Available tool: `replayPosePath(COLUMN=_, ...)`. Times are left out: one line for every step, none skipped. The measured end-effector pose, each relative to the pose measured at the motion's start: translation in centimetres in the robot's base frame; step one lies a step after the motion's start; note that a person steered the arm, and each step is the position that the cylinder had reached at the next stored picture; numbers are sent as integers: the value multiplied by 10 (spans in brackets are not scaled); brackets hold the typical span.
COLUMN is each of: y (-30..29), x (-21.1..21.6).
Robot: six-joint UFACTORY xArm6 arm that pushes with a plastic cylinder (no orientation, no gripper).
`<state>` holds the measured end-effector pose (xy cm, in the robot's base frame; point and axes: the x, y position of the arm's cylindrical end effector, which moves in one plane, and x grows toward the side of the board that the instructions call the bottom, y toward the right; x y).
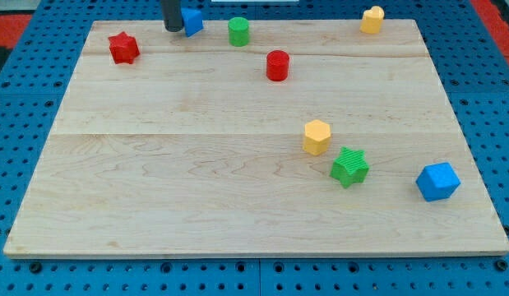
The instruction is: Nudge the green circle right a bit
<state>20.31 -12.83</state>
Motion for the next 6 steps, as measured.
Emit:
replayPosePath(y=20, x=4)
replayPosePath(y=6, x=6)
replayPosePath(y=-1, x=37)
replayPosePath(y=19, x=55)
replayPosePath(y=52, x=47)
replayPosePath(y=67, x=22)
